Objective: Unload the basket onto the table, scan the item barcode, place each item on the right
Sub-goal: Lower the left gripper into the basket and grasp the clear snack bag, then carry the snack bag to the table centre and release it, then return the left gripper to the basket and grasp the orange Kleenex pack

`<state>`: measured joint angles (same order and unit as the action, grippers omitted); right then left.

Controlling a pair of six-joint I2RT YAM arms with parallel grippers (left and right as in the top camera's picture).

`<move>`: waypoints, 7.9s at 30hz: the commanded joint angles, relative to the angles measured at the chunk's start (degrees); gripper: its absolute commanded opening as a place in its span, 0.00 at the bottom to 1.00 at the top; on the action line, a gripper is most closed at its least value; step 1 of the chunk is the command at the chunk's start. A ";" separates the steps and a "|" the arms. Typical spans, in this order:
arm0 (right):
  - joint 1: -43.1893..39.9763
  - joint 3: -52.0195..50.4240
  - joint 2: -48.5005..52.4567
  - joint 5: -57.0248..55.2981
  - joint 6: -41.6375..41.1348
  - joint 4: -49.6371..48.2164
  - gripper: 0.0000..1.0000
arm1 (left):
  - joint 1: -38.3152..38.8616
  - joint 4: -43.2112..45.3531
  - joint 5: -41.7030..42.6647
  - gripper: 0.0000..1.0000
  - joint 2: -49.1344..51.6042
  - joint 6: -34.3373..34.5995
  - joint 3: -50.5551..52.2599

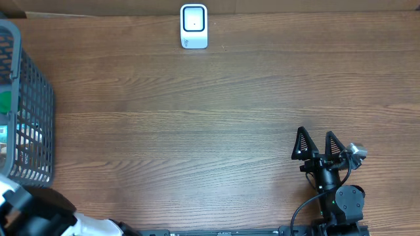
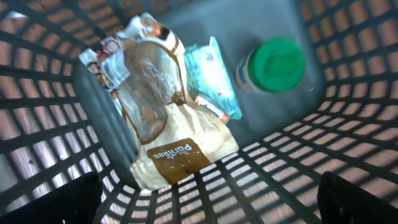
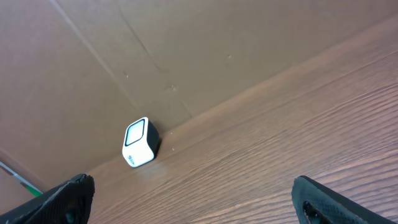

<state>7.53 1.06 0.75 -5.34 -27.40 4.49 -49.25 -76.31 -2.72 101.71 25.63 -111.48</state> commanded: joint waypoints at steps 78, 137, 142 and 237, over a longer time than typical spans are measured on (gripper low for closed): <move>-0.11 -0.59 -0.20 -0.11 0.20 -0.28 1.00 | 0.61 10.14 0.94 0.04 -11.65 -0.26 -3.17; -0.11 -0.59 -0.20 -0.11 0.20 -0.28 1.00 | 66.73 -20.48 -12.61 0.96 7.15 1.68 -38.12; -0.11 -0.59 -0.20 -0.11 0.20 -0.28 1.00 | 52.39 -20.48 -13.29 1.00 -3.52 3.15 -38.73; -0.11 -0.59 -0.20 -0.09 0.20 -0.28 1.00 | -2.10 11.02 1.25 0.14 19.37 -16.20 19.21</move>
<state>7.53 1.06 0.75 -5.34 -27.40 4.49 -51.16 -65.73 -1.69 120.18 8.95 -93.58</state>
